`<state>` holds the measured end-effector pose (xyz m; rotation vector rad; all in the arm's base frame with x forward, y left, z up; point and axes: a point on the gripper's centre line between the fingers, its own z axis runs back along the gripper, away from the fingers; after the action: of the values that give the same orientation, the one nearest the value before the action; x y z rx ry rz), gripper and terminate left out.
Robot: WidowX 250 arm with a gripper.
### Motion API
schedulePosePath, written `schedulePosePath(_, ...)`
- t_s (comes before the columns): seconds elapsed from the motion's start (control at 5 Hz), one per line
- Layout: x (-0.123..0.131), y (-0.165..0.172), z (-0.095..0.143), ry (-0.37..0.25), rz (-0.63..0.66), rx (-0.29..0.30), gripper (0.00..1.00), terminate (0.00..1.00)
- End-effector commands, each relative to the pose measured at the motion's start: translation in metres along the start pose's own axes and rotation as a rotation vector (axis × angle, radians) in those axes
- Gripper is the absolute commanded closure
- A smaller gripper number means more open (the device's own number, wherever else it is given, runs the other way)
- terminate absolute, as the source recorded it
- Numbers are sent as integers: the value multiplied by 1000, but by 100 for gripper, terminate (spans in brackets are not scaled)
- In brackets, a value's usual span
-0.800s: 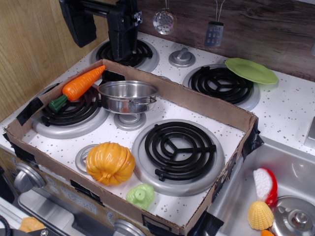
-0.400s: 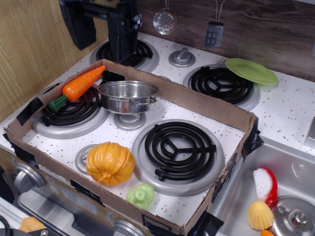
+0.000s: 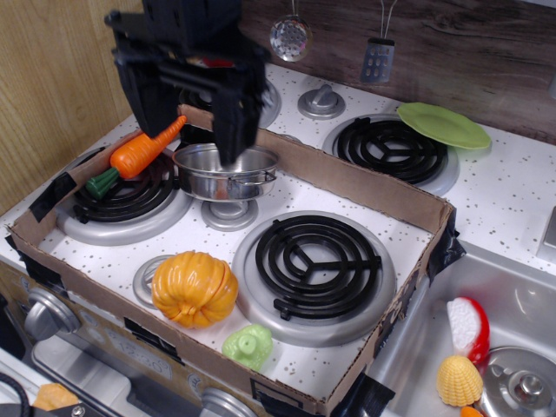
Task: Put broccoli in pot
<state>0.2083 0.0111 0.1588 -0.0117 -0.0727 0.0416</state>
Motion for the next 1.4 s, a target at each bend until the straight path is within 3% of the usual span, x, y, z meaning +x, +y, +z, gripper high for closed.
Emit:
schedulePosePath(0.0,-19,-25,7,-95,71,34,0,0)
schedulePosePath(0.4,-20,-49,-18,-23,25,-26,0,0)
schedulePosePath(0.8,-31,-60,-45,-64,75,-26,0,0)
schedulePosePath(1.2,-31,-54,-69,-77,102,-63,0,0)
